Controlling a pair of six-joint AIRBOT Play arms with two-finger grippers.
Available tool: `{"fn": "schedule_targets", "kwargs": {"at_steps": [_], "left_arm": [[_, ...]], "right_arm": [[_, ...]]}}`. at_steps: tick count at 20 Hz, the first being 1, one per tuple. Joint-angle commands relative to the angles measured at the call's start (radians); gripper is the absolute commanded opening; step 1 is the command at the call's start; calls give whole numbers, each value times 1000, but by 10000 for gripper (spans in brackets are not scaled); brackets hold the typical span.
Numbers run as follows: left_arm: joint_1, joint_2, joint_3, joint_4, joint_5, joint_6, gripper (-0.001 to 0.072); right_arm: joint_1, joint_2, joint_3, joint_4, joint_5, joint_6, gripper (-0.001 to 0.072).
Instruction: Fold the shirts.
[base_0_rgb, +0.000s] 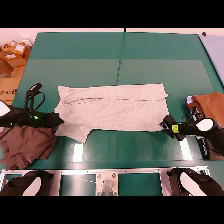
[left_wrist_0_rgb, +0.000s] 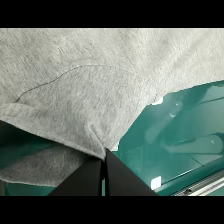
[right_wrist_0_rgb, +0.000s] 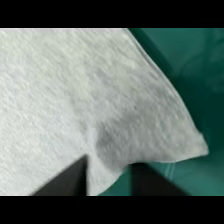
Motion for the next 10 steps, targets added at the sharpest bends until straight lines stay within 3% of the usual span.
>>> {"fn": "schedule_targets", "kwargs": {"at_steps": [1, 3, 7, 10], "left_arm": [[1, 1, 0, 0, 22, 3, 18], [1, 1, 0, 0, 27, 3, 18], [1, 1, 0, 24, 22, 10, 18], [1, 2, 8, 95, -71, 8, 17]], "right_arm": [[1, -64, 1, 65, -103, -35, 86], [3, -68, 0, 69, -103, -43, 11], [0, -60, 1, 31, -63, -95, 9], [-19, 2, 2, -100, 98, -95, 9]]}}
